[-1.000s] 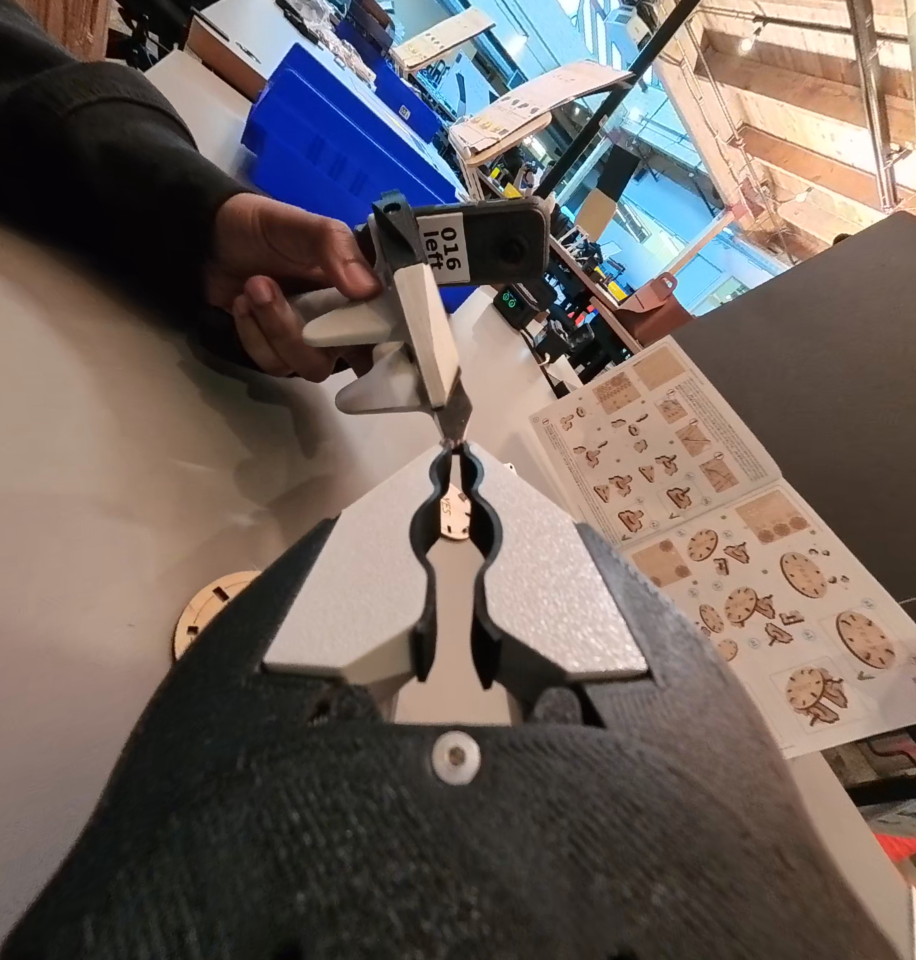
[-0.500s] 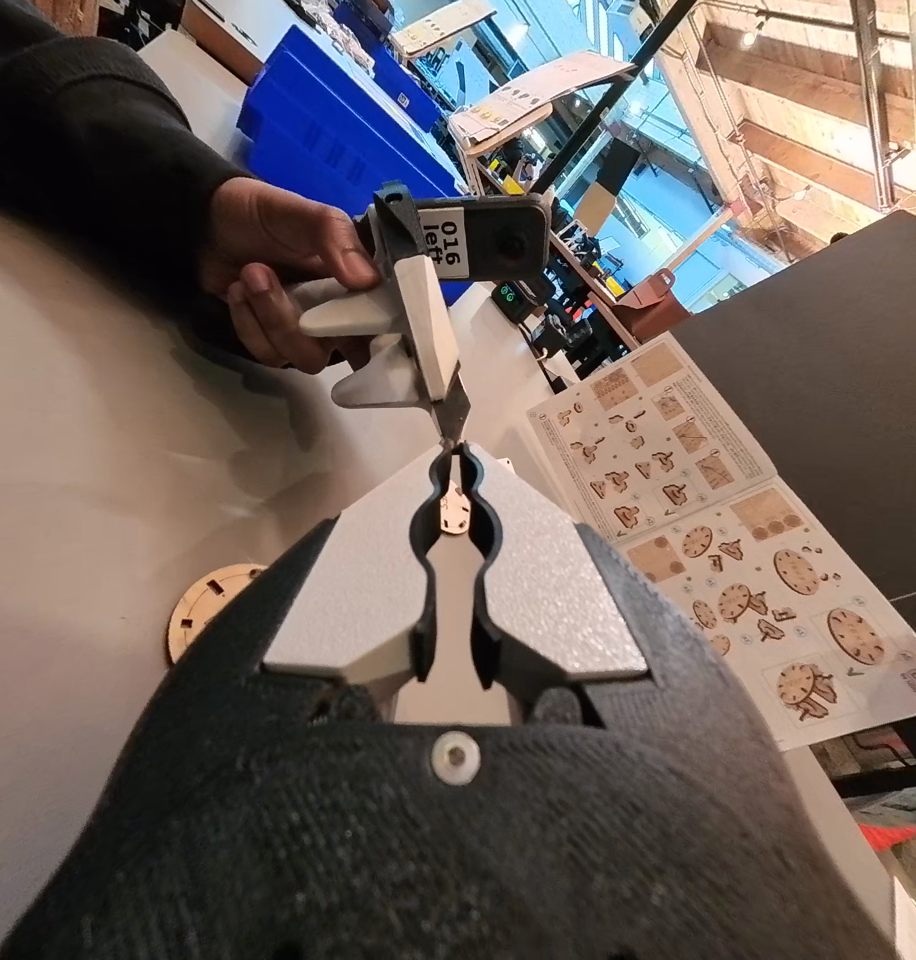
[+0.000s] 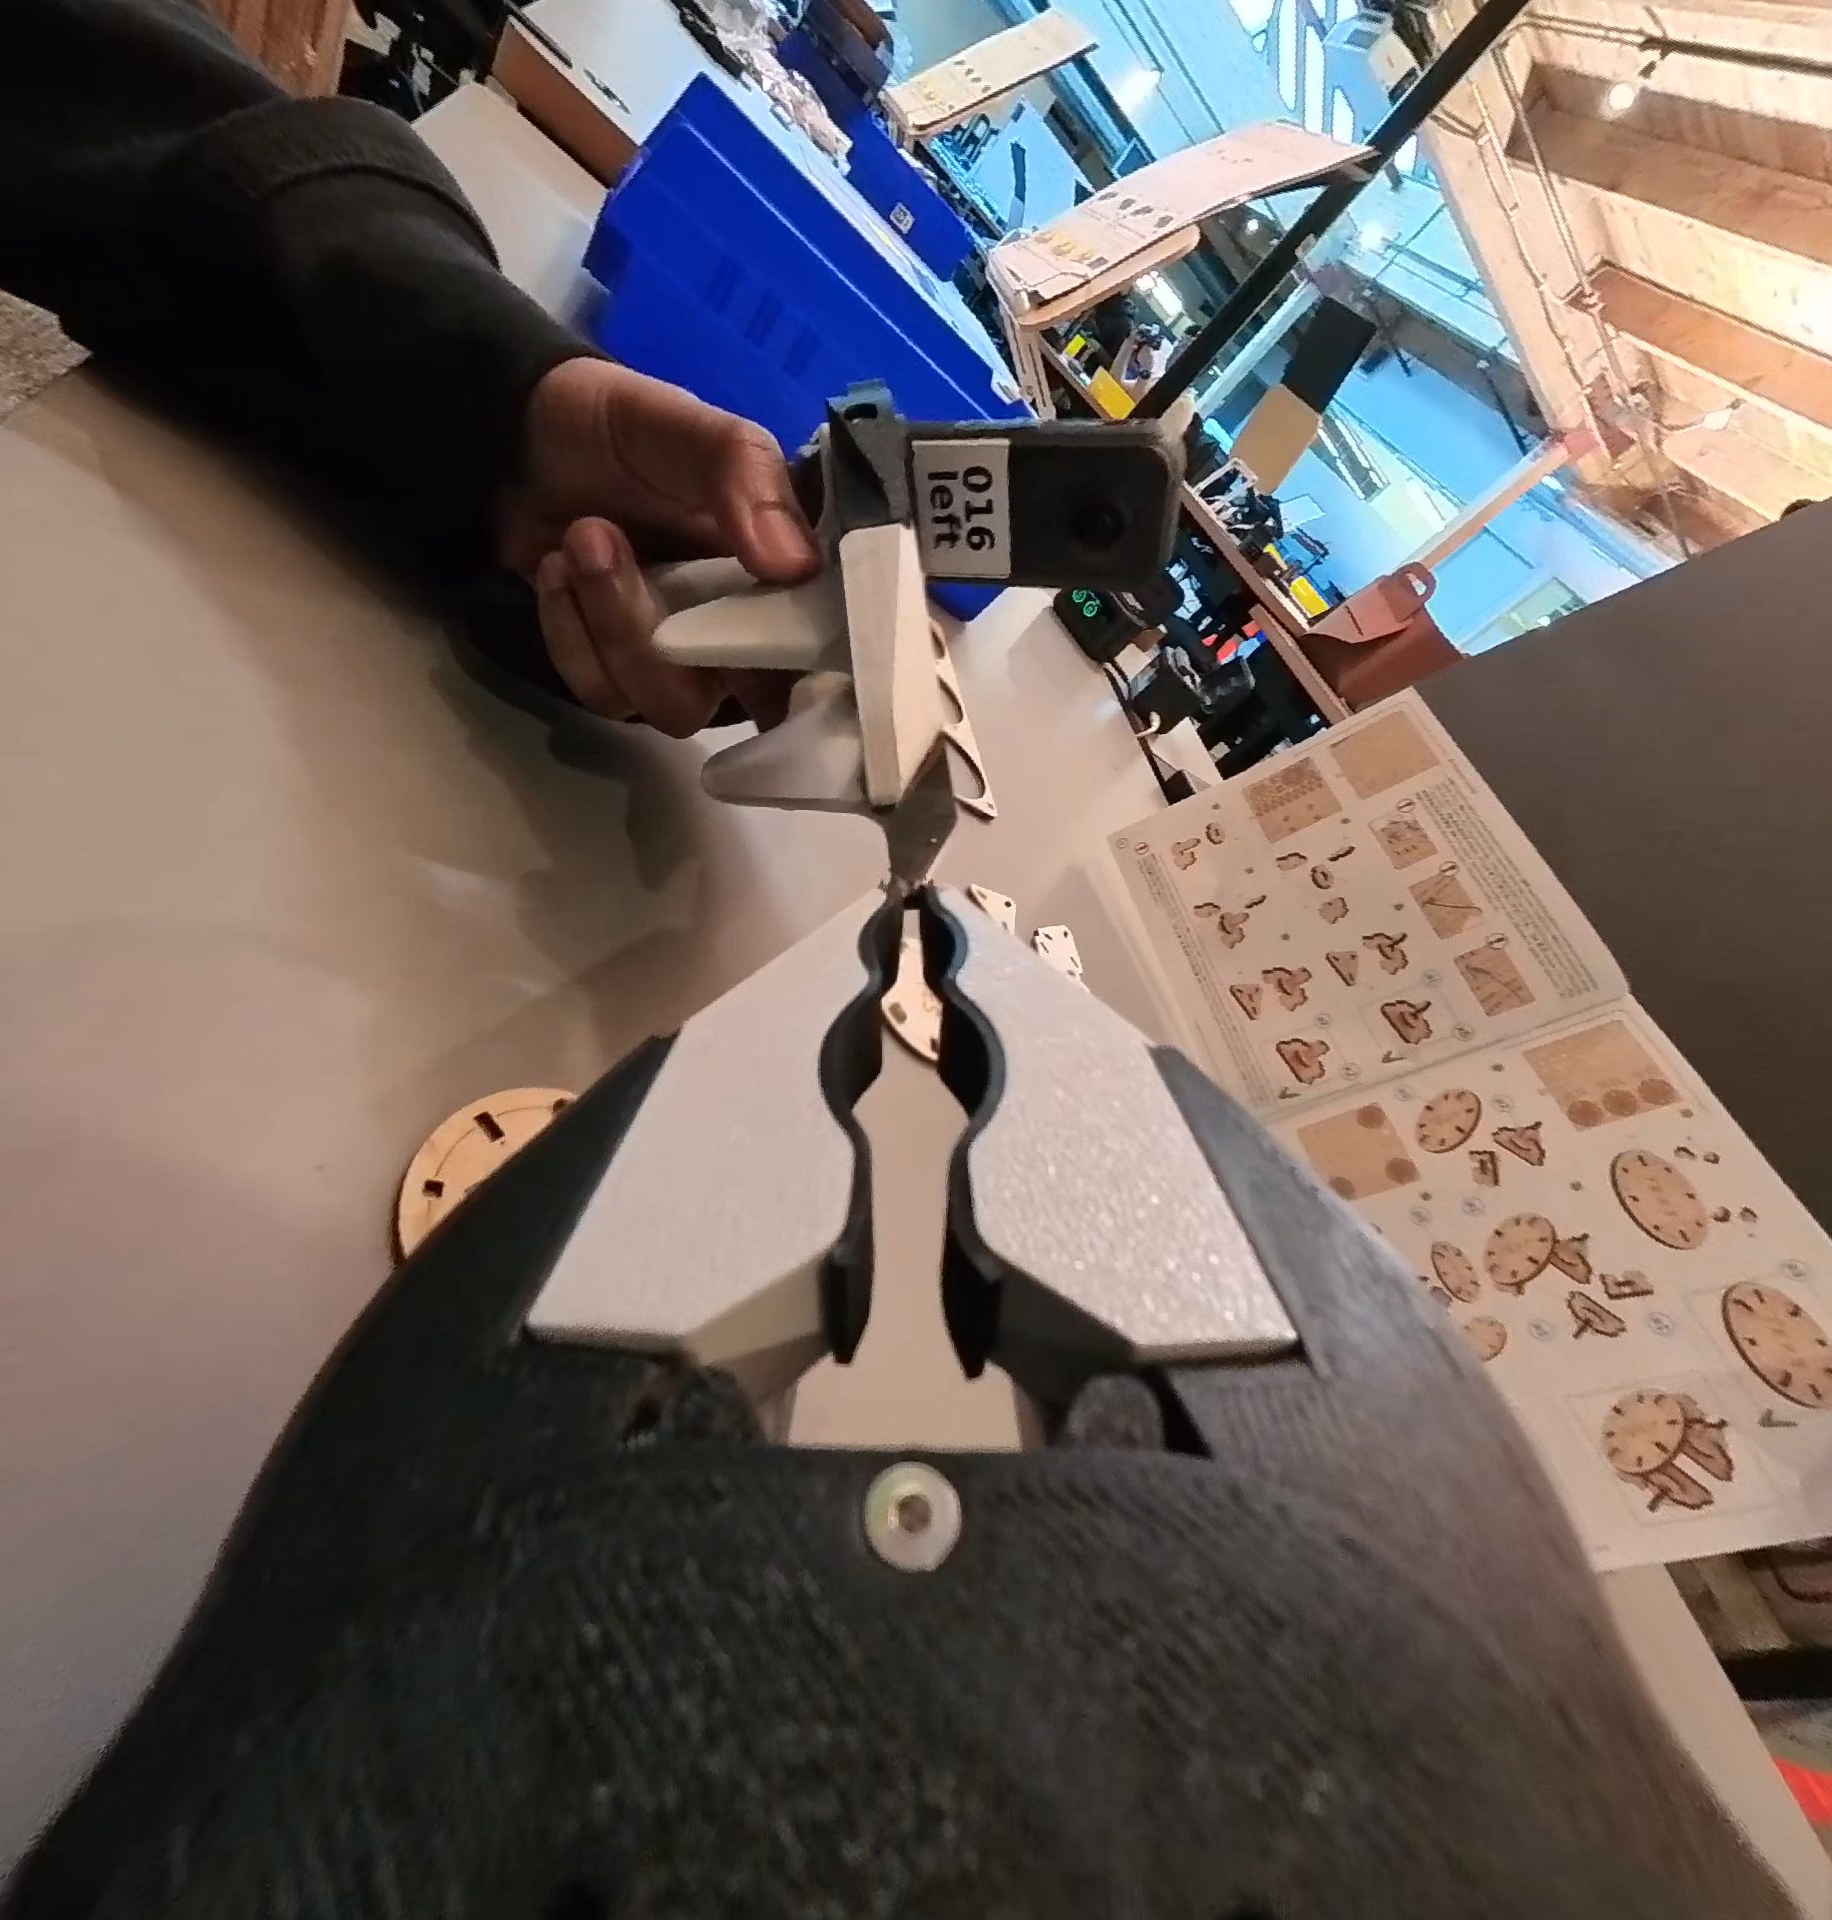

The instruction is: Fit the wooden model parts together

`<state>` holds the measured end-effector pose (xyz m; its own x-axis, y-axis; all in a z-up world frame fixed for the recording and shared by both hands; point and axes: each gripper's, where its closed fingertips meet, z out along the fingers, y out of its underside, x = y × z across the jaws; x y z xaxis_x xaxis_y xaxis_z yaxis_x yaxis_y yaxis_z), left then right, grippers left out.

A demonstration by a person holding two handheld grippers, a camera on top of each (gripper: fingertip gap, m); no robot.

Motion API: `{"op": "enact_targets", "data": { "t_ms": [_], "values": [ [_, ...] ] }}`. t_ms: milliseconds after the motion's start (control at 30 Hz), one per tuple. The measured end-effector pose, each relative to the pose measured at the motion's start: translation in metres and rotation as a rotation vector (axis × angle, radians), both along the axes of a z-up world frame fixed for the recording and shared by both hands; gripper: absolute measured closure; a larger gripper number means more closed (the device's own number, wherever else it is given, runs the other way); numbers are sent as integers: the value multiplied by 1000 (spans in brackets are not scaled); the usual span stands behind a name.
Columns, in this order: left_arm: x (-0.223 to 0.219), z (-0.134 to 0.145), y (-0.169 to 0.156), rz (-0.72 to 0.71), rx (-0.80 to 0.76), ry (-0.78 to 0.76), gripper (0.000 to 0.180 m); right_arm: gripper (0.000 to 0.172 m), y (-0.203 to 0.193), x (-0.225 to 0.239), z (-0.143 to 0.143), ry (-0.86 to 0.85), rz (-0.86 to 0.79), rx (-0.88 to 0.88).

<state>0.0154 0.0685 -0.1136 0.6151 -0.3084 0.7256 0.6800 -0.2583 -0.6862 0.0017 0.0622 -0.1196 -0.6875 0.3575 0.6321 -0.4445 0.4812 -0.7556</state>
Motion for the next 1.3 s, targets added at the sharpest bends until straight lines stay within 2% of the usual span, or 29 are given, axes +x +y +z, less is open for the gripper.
{"op": "enact_targets", "data": {
  "t_ms": [467,867,1300],
  "values": [
    [6,-15,0,-17,-87,124,167,171,-1,6,-15,-32,43,91],
    [7,-19,0,-17,-108,154,166,170,-1,7,-20,-54,39,116],
    [4,-25,2,5,-135,170,157,170,2,-1,-29,-73,-13,160]
  ]
}}
